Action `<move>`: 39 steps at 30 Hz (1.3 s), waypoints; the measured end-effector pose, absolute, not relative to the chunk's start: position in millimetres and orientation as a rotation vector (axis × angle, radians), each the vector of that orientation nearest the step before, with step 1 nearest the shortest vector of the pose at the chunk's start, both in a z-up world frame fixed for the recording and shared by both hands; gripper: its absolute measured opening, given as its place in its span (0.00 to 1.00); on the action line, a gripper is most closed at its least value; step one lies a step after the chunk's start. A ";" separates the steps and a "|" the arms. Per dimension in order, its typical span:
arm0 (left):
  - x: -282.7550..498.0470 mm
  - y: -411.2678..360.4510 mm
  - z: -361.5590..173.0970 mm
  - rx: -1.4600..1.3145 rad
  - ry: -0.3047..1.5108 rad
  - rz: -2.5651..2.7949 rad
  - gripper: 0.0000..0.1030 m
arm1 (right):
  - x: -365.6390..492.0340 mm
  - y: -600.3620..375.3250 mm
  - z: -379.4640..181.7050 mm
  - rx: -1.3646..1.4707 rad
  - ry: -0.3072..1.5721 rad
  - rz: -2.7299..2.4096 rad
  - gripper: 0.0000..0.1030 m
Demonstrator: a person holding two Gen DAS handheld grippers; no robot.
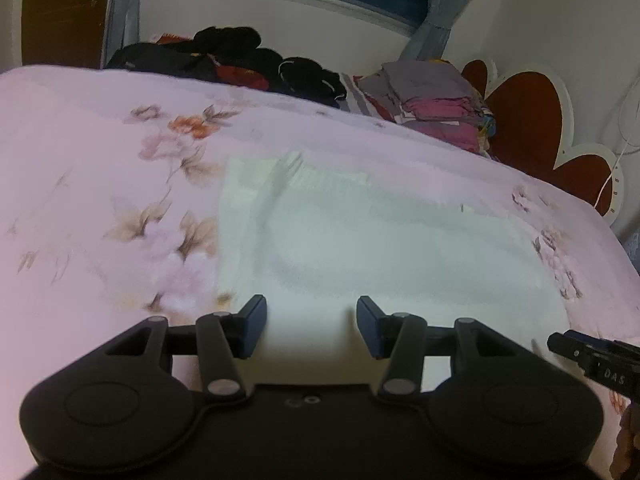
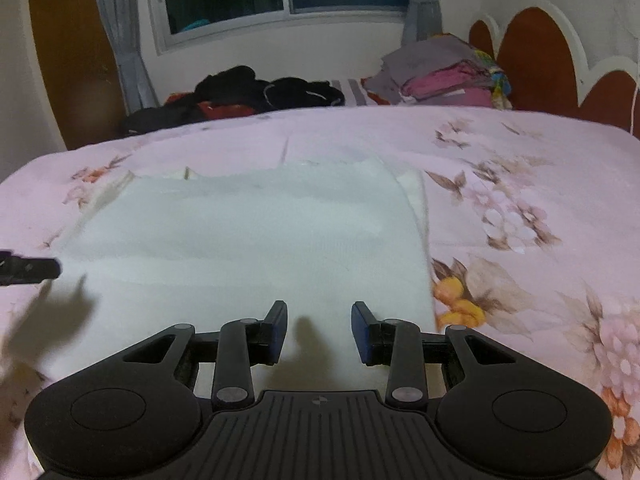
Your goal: Fold small clothes
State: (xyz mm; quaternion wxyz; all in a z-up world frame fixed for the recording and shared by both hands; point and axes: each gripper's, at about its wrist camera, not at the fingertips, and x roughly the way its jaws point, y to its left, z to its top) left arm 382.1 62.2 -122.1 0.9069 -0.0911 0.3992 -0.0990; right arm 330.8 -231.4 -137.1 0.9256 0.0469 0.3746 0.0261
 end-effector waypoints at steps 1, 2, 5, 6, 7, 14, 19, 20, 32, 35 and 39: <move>384.6 60.0 -121.8 -0.185 0.823 -0.210 0.47 | 333.3 -228.5 -135.9 0.100 0.765 0.059 0.34; 386.1 57.5 -122.3 -0.184 0.824 -0.217 0.48 | 336.1 -225.4 -135.0 0.105 0.762 0.065 0.34; 387.0 51.0 -132.2 -0.152 0.847 -0.221 0.48 | 343.0 -214.2 -135.8 0.107 0.756 0.088 0.34; 387.1 51.1 -136.8 -0.145 0.860 -0.214 0.48 | 345.9 -209.0 -136.8 0.106 0.757 0.099 0.34; 387.6 51.6 -141.3 -0.144 0.873 -0.206 0.48 | 349.1 -203.1 -138.1 0.103 0.761 0.113 0.34; 380.7 58.1 -135.7 -0.162 0.874 -0.191 0.48 | 366.9 -172.7 -140.8 0.075 0.758 0.172 0.34; 369.7 66.0 -128.5 -0.194 0.884 -0.188 0.50 | 369.7 -164.2 -143.5 0.070 0.775 0.175 0.34; 367.2 67.4 -127.4 -0.201 0.884 -0.190 0.50 | 368.6 -163.5 -145.5 0.066 0.785 0.175 0.34; 320.8 81.7 -129.2 -0.309 0.939 -0.183 0.53 | 352.5 -166.0 -151.0 0.039 0.823 0.161 0.34; 307.8 83.1 -128.6 -0.336 0.951 -0.152 0.53 | 358.4 -163.8 -151.3 0.058 0.821 0.191 0.34; 287.4 85.0 -132.3 -0.436 0.984 -0.080 0.53 | 357.1 -165.6 -159.9 0.048 0.844 0.237 0.34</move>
